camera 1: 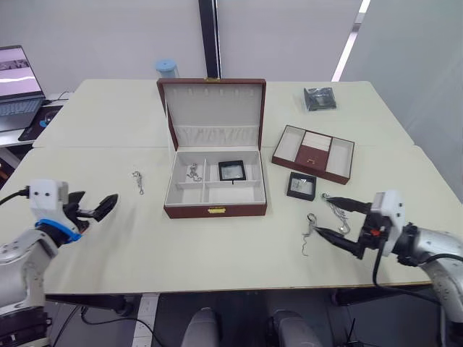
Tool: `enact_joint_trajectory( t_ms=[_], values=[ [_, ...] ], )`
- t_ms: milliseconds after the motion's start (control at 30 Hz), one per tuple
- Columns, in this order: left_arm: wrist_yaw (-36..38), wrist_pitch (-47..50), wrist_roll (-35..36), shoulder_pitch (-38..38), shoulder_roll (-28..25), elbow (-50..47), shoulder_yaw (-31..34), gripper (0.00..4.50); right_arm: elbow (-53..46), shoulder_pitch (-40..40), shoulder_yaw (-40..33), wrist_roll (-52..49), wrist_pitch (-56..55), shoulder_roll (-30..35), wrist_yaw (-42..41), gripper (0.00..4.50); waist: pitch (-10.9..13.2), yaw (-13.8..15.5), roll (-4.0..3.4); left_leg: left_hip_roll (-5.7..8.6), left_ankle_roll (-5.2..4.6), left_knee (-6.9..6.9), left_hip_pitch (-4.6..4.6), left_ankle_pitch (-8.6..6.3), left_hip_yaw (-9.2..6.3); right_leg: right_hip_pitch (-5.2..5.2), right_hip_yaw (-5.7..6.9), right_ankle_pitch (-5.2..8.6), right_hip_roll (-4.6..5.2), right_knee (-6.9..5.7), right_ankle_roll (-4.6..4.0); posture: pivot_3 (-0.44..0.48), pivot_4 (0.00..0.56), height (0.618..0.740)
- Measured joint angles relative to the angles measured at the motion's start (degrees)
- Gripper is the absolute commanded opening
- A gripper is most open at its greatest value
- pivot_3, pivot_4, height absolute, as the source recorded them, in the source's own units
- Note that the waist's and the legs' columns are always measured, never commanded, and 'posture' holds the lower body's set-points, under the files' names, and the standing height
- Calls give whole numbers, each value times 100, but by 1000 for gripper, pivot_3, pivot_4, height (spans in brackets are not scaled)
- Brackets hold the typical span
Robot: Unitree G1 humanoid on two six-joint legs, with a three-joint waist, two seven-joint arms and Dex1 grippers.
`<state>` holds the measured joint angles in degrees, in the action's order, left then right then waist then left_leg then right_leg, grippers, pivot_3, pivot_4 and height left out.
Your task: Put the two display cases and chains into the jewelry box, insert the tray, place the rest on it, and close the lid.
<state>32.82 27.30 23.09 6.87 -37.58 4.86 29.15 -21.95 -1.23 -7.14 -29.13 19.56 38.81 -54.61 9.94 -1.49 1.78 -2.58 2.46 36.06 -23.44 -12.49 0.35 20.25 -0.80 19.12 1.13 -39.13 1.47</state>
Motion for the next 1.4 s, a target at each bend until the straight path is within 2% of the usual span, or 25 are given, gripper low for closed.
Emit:
enact_joint_trajectory(
  t_ms=[167,400,500,700,900,1400],
  values=[
    [-802,-88,-292,304,812,-229,-577,4487,-209,274,768,237,8,-404,273,4500,-4,9,8,1,1,3,0,1,-2,-1,1,-2,-2,-2,2,0,150,740],
    [-2161,-301,-874,1032,1498,-202,-796,4487,-218,655,1032,357,108,-586,597,4500,-6,31,10,5,1,4,0,1,-2,-2,0,-2,-2,-4,2,0,150,740],
    [-2528,-300,-1027,1150,1758,-12,-984,4487,-238,699,1100,372,130,-636,653,4500,-7,30,11,4,1,5,0,1,-2,-1,-1,-2,-3,-4,3,0,150,740],
    [-3406,-398,-1145,1616,2108,818,-819,4487,-243,766,1205,376,227,-736,800,4500,-7,38,12,3,1,7,0,1,-5,-1,3,-3,-6,-10,3,0,150,740],
    [-3479,-648,-1146,1865,2091,1307,-804,4487,-283,813,1251,372,257,-742,851,4500,-7,52,12,4,3,8,1,2,-4,-1,3,-3,-5,-10,3,0,150,740],
    [-3429,-592,-1147,1997,1983,1607,-812,4487,-439,813,1274,314,477,-754,926,4500,-10,46,8,4,4,8,30,3,11,-11,-10,-2,-6,-34,3,0,150,740]
  ],
)
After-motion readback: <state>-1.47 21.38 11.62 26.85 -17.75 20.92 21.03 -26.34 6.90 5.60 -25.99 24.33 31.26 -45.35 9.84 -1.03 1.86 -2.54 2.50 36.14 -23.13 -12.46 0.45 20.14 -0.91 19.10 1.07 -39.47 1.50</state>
